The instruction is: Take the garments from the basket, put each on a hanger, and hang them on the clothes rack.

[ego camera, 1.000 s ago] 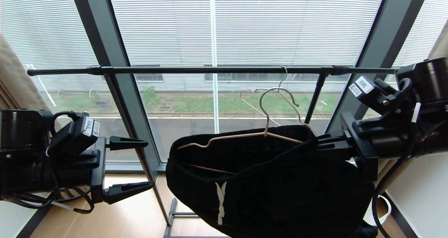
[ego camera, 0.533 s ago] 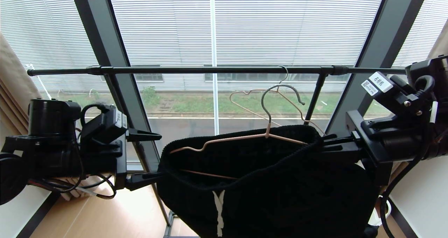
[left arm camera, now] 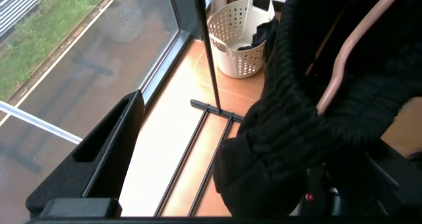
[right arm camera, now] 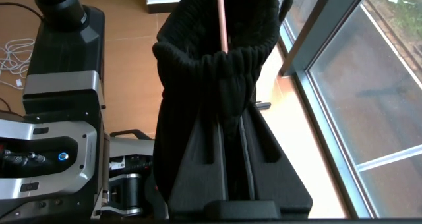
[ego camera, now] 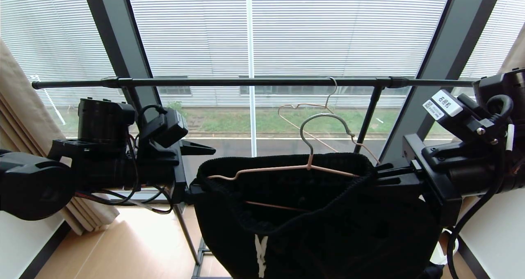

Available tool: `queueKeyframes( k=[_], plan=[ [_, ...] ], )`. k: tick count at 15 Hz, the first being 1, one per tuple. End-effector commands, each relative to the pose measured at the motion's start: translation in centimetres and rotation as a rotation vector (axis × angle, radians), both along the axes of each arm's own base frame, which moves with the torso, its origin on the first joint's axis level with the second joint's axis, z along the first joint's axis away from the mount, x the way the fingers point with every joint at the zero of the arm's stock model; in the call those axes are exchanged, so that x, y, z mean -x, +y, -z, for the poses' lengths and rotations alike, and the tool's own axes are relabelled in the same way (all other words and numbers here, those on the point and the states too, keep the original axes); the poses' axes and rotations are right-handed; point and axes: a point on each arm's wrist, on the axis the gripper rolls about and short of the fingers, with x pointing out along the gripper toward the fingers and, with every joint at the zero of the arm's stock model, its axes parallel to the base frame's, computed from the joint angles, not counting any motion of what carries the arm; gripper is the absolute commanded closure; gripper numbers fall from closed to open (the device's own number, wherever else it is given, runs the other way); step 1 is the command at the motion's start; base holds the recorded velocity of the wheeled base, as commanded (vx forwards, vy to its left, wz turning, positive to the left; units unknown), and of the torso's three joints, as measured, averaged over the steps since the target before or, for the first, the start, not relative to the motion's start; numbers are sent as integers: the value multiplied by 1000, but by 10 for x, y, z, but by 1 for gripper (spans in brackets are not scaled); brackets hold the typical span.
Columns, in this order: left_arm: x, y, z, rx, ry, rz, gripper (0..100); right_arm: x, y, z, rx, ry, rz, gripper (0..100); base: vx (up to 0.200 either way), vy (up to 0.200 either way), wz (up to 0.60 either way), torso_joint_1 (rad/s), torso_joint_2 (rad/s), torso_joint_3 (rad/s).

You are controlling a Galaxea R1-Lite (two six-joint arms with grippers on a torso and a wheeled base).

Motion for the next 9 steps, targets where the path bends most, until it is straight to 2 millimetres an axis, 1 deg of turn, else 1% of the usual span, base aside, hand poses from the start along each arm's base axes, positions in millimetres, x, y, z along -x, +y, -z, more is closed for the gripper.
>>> queueKeyframes(
  k=[1, 4, 6, 9],
  plan=[
    [-3, -9, -2, 9, 0, 25, 0, -2, 2, 1, -3, 4, -10, 100, 0, 0, 0, 0, 0, 0],
    [-2, -19, -5, 16, -1, 53, 0, -3, 5, 1, -10, 6, -32, 100, 0, 0, 0, 0, 0, 0],
    [-1, -25, -3, 15, 4, 72, 0, -6, 7, 1, -10, 6, -33, 100, 0, 0, 0, 0, 0, 0],
    [0, -33, -6, 18, -6, 96, 0, -12, 14, 0, -13, 6, -53, 100, 0, 0, 0, 0, 0, 0]
  ],
)
